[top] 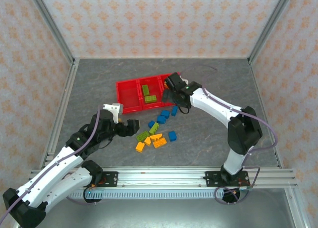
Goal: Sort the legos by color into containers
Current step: Pick up the lego from the center of the table.
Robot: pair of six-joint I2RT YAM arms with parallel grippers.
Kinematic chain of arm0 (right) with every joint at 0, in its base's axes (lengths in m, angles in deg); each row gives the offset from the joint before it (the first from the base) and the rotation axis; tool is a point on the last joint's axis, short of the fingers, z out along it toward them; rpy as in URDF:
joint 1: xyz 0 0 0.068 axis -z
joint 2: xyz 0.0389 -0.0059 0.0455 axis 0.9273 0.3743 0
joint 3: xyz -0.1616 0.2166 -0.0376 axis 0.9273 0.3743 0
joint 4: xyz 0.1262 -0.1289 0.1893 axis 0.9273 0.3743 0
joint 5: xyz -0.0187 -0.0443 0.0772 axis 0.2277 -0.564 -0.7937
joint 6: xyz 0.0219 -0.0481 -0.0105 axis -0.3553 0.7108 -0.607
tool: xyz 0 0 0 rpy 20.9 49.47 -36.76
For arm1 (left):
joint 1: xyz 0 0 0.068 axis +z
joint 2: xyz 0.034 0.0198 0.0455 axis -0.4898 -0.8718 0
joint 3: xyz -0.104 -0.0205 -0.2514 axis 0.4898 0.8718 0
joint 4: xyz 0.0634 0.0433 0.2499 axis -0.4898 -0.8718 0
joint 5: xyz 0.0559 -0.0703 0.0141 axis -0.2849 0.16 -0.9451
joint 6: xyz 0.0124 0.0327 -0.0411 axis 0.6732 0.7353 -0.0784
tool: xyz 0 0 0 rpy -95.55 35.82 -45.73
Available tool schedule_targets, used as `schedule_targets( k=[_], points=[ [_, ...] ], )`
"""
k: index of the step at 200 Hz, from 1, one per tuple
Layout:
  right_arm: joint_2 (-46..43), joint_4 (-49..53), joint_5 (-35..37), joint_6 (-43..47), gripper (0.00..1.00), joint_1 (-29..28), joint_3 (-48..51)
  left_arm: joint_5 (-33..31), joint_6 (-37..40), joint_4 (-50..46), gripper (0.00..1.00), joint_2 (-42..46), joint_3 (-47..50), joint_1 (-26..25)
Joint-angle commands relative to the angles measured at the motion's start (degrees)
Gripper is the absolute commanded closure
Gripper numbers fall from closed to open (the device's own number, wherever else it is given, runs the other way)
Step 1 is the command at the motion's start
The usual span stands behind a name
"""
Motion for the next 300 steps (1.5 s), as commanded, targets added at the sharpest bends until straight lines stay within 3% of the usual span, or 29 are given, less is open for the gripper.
schedule_targets(
  k=[1,52,199,300],
  points=[
    [-1.29,-2.11,2.47,-1.77,0.10,0.49,2.90,0.73,0.82,1.28,0.01,0.44,0.00,-0.53],
    [3.26,-5.70,0.72,-1.24,0.29,1.15,4.88,0.02,0.23,0.90,0.01,1.24,-0.06,-0.53],
    [11.43,-11.20,-2.73,-0.01,0.53,2.60,6.20,-0.95,0.02,1.07,0.01,2.74,0.10,-0.88],
    [5.94,-6.97,-2.77,1.60,0.73,2.52,5.92,-1.30,0.14,1.02,0.01,3.51,-0.01,-0.88]
  ],
)
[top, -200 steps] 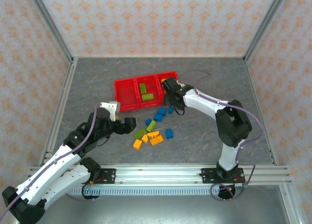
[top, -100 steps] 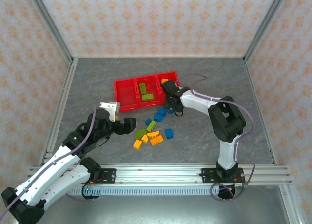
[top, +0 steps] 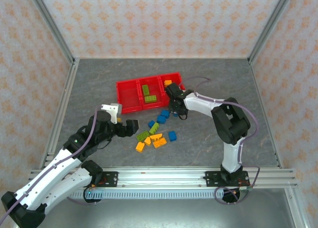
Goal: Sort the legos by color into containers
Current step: Pick up the lego from the center of the table.
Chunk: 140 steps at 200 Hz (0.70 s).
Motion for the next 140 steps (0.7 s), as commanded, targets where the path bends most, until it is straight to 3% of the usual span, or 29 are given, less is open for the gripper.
schedule_targets(
  k=[1,42,67,140],
  points=[
    [-4.42,3.48,0.64,0.58,0.74,0.20,-0.92,-1.06,0.16,1.04,0.01,1.05,0.01,-0.51],
    [-9.68,5.61,-4.34,3.09,0.76,-0.48,-9.20,-1.72,-0.19,0.57,0.01,3.60,-0.35,-0.51],
    [-9.18,6.66,-8.04,4.94,0.76,-1.18,-19.73,-2.31,-0.43,1.07,0.01,6.51,-0.13,-0.51],
    [11.77,11.24,-18.88,9.81,0.76,-4.96,-53.94,-3.77,-1.68,-6.05,0.01,8.46,-4.86,-0.47]
  ],
)
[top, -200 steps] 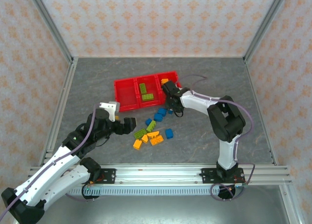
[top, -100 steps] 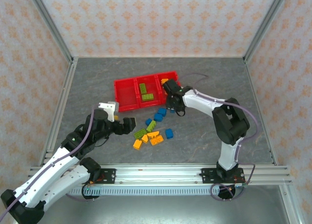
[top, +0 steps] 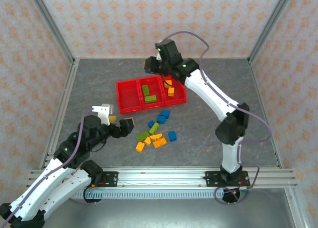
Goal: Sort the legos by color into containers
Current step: Pick up the lego from the center of the table, then place the lego in the container.
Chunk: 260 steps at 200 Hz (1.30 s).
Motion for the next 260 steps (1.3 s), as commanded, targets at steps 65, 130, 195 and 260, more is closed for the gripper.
schedule_targets(
  k=[65,130,195,260],
  points=[
    [20.67,3.40,-10.42,1.70,0.77,-3.63,-13.27,-4.25,-1.18,-13.75,0.01,2.08,-7.04,-0.51],
    [26.00,1.89,-11.72,0.92,0.74,-5.53,-12.57,-4.56,-1.93,-12.62,0.01,3.48,-5.98,-0.51],
    [26.06,2.33,-10.77,-0.12,0.44,-5.80,-12.73,-4.56,-2.08,-12.23,0.01,4.18,-5.56,-0.51],
    [19.77,7.29,-5.09,-0.16,0.25,-5.83,-13.84,-3.52,-1.67,-11.94,0.01,2.62,-5.40,-0.47]
  ],
)
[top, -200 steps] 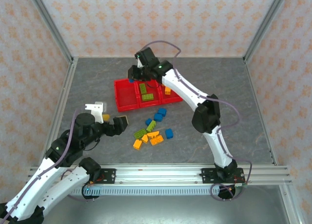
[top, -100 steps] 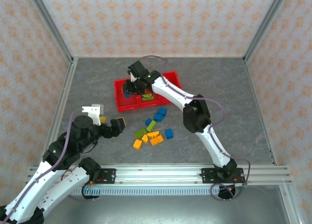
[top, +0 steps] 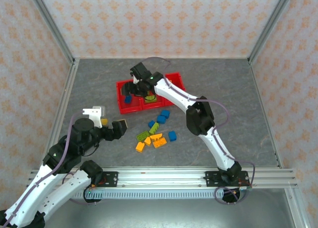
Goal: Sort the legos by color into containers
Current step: Place the lego in the container, then pick up the lego from the center of the table.
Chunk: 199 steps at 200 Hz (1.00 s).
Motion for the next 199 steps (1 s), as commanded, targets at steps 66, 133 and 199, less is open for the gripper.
schedule_targets(
  k=[66,133,199],
  points=[
    [-21.96,5.48,17.80,-3.61,0.00,-0.03,13.03,1.92,0.28,-0.03,0.01,-2.74,0.45,-0.51],
    [-33.24,9.73,32.02,-11.32,0.00,-0.01,32.39,3.19,0.81,0.27,0.01,-5.12,0.60,-0.51],
    [-37.00,-5.25,27.47,-19.90,0.08,-0.07,55.88,3.63,0.90,0.54,0.01,-5.87,0.93,-0.42]
  ],
)
